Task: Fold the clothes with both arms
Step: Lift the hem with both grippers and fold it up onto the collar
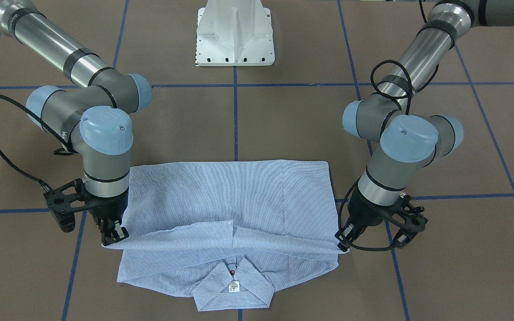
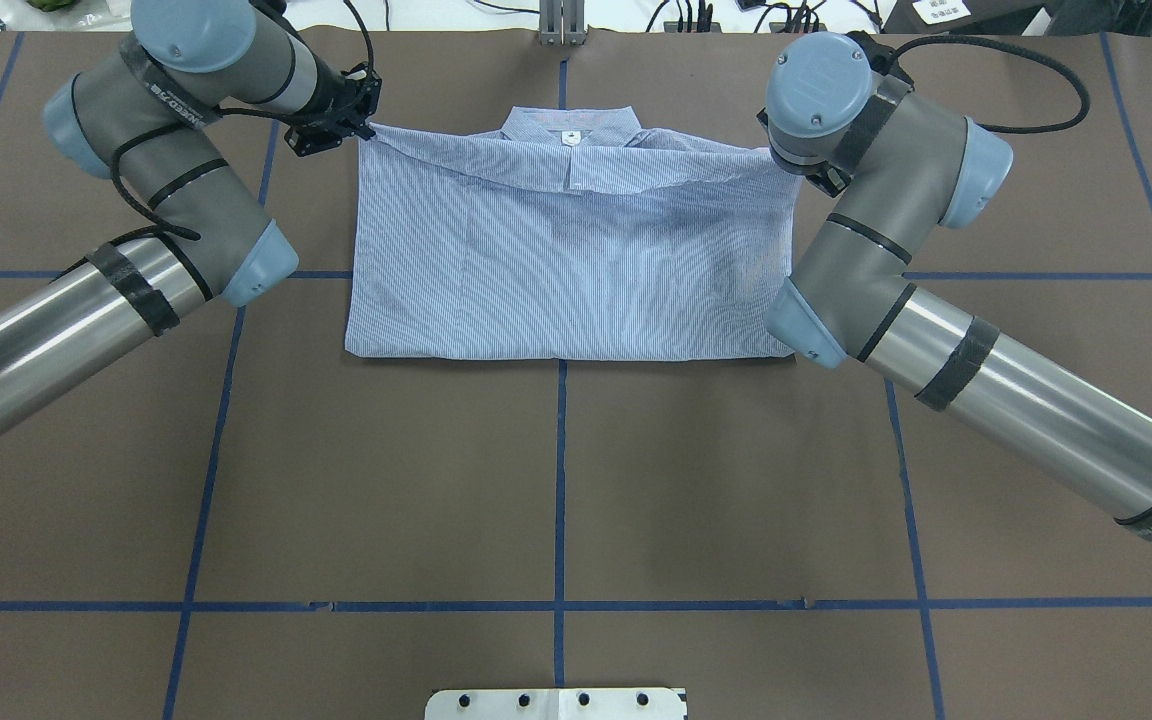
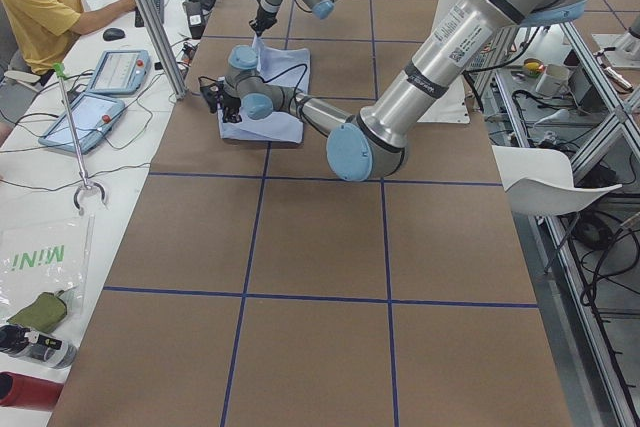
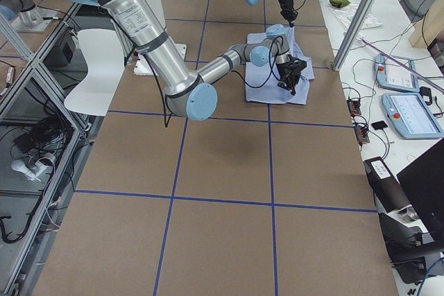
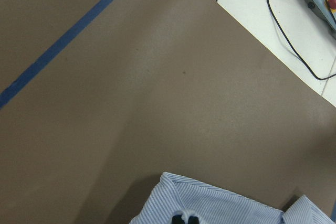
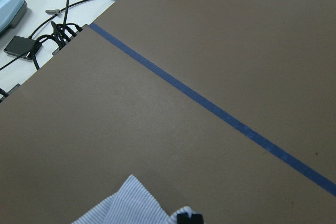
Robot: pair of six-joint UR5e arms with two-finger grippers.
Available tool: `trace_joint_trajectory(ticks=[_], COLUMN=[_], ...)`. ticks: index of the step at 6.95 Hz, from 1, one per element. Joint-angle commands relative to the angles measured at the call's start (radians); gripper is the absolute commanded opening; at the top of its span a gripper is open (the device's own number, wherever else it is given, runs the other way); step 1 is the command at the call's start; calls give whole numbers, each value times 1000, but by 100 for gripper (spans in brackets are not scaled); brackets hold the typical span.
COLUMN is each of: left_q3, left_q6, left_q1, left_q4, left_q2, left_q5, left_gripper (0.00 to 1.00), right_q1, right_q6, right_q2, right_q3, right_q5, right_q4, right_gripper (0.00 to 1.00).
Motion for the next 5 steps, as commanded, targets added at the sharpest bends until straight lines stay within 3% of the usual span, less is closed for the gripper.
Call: trace_joint_trajectory(ticks=[1, 3, 4, 5], left_q3=[67, 69, 64, 66], left_q6=[-1, -1, -2, -4], left_q1=[0, 2, 0, -2], left_q4=[-31, -32, -37, -64], left_q2=[-33, -30, -25, -21], left_q5=[16, 16, 16, 16], left_gripper=[1, 11, 19, 26], right_q1=[0, 0, 0, 4], right_q6=[-16, -11, -13, -10], right_q2=[15, 31, 37, 51], right_q3=[-18, -56, -56, -56], right_q5=[3, 3, 3, 6], right_q4=[1, 39, 41, 46], right_gripper=[0, 30, 39, 40])
